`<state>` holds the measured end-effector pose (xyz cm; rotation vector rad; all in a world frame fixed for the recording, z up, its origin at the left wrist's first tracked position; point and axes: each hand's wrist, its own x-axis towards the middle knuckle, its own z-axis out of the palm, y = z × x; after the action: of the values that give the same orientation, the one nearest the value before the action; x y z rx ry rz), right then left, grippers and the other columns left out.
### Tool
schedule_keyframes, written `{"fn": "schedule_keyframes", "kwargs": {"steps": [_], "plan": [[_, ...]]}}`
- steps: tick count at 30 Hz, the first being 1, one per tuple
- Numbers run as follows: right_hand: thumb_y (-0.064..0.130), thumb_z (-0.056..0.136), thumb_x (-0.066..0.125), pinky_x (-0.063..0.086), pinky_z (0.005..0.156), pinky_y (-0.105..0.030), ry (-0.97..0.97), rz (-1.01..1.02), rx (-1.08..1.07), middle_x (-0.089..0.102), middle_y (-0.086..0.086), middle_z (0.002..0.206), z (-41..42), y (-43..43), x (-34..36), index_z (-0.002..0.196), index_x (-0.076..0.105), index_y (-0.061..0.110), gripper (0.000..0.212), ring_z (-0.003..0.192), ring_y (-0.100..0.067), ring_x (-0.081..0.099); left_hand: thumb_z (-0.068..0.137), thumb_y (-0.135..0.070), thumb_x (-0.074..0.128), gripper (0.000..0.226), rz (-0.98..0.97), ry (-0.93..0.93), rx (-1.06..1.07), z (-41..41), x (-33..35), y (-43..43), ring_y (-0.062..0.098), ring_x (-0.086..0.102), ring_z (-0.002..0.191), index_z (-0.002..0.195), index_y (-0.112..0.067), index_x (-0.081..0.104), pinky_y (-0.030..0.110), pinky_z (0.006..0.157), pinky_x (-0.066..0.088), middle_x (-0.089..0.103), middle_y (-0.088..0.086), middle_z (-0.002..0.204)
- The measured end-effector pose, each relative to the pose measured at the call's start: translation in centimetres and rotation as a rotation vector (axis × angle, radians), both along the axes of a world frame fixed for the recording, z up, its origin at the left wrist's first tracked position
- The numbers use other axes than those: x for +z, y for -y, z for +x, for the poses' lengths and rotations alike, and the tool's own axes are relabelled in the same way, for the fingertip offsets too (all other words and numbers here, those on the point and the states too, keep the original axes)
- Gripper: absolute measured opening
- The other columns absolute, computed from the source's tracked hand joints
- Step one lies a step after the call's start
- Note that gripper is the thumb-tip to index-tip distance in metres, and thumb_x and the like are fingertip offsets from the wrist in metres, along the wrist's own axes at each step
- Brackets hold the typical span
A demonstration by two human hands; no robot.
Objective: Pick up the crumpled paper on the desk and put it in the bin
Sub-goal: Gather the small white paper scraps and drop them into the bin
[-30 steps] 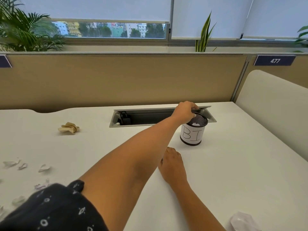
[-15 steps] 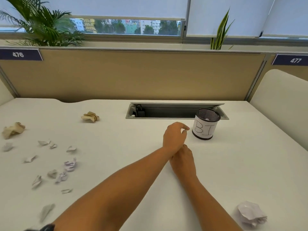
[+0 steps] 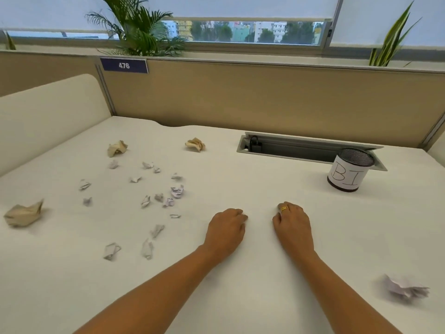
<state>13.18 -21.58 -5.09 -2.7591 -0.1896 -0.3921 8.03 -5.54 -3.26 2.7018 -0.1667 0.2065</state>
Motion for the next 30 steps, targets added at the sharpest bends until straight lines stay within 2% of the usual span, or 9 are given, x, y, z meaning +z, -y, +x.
{"fn": "schedule_keyframes", "kwargs": {"steps": [3, 6, 9, 12, 15, 19, 24, 27, 30], "plan": [[0.027, 0.077, 0.022, 0.053, 0.08, -0.044, -0.039, 0.012, 0.059, 0.071, -0.017, 0.099, -1.3, -1.4, 0.0, 0.095, 0.068, 0.0, 0.056, 0.093, -0.037, 0.065, 0.071, -0.02, 0.055, 0.025, -0.01, 0.004, 0.034, -2.6, -0.1, -1.7, 0.01, 0.069, 0.087, 0.088, -0.021, 0.073, 0.02, 0.071, 0.054, 0.073, -0.005, 0.094], [0.021, 0.082, 0.031, 0.051, 0.083, -0.04, -0.046, 0.039, 0.169, 0.07, -0.015, 0.101, -3.0, -3.3, 0.2, 0.097, 0.067, 0.0, 0.044, 0.095, -0.036, 0.064, 0.069, -0.03, 0.043, 0.031, 0.083, -0.038, 0.022, -5.1, 0.0, -3.3, 0.001, 0.069, 0.073, 0.077, -0.03, 0.072, 0.013, 0.06, 0.052, 0.073, -0.014, 0.083], [0.011, 0.091, 0.043, 0.041, 0.094, -0.029, -0.07, 0.091, 0.325, 0.062, -0.005, 0.119, -4.7, -5.4, 0.6, 0.112, 0.06, 0.005, 0.027, 0.115, -0.023, 0.053, 0.072, -0.029, 0.04, 0.033, 0.161, 0.026, 0.068, -7.6, -0.2, -5.2, 0.003, 0.069, 0.08, 0.082, -0.029, 0.072, 0.018, 0.07, 0.055, 0.073, -0.012, 0.09], [0.012, 0.093, 0.047, 0.038, 0.097, -0.024, -0.138, 0.206, 0.471, 0.059, -0.005, 0.125, -6.5, -8.1, 0.8, 0.116, 0.058, 0.006, 0.026, 0.119, -0.02, 0.05, 0.074, -0.028, 0.041, 0.033, 0.194, 0.101, 0.155, -9.5, -0.5, -7.8, 0.011, 0.069, 0.094, 0.092, -0.026, 0.069, 0.028, 0.081, 0.056, 0.072, -0.006, 0.101], [0.017, 0.093, 0.049, 0.032, 0.097, -0.017, -0.217, 0.276, 0.572, 0.053, -0.003, 0.132, -7.8, -11.4, 1.2, 0.12, 0.055, 0.01, 0.028, 0.123, -0.019, 0.048, 0.079, -0.028, 0.039, 0.038, 0.121, 0.179, 0.291, -11.0, -1.1, -10.7, 0.018, 0.065, 0.106, 0.104, -0.018, 0.065, 0.031, 0.098, 0.042, 0.067, 0.003, 0.116], [0.032, 0.094, 0.05, 0.027, 0.109, -0.025, -0.361, 0.21, 0.7, 0.029, -0.003, 0.151, -8.9, -15.6, 2.3, 0.135, 0.04, 0.013, 0.046, 0.137, -0.018, 0.033, 0.089, -0.018, 0.04, 0.037, 0.002, 0.197, 0.494, -13.3, -0.9, -14.2, 0.025, 0.045, 0.129, 0.122, -0.01, 0.055, 0.04, 0.112, 0.028, 0.046, 0.011, 0.141], [0.039, 0.091, 0.053, 0.023, 0.115, -0.034, -0.53, 0.051, 0.761, -0.001, -0.008, 0.159, -9.6, -18.9, 3.3, 0.148, 0.012, 0.014, 0.074, 0.145, -0.023, 0.017, 0.095, -0.013, 0.04, 0.047, -0.066, 0.008, 0.575, -15.0, -1.3, -16.9, 0.024, 0.024, 0.141, 0.141, -0.011, 0.029, 0.04, 0.118, 0.019, 0.026, 0.009, 0.152], [0.032, 0.095, 0.049, 0.019, 0.117, -0.035, -0.535, -0.041, 0.814, -0.002, -0.008, 0.159, -9.9, -19.6, 3.6, 0.149, 0.011, 0.016, 0.068, 0.146, -0.023, 0.013, 0.096, -0.019, 0.036, 0.05, -0.073, -0.056, 0.561, -15.4, -1.5, -17.4, 0.022, 0.028, 0.139, 0.144, -0.015, 0.022, 0.038, 0.116, 0.023, 0.029, 0.007, 0.15], [0.025, 0.099, 0.04, 0.018, 0.117, -0.034, -0.501, -0.099, 0.865, 0.011, -0.008, 0.158, -10.6, -19.8, 3.4, 0.147, 0.02, 0.013, 0.054, 0.145, -0.022, 0.015, 0.097, -0.019, 0.034, 0.048, -0.033, -0.075, 0.535, -15.4, -1.6, -17.6, 0.022, 0.027, 0.139, 0.144, -0.02, 0.024, 0.037, 0.115, 0.026, 0.031, 0.006, 0.15]]}}
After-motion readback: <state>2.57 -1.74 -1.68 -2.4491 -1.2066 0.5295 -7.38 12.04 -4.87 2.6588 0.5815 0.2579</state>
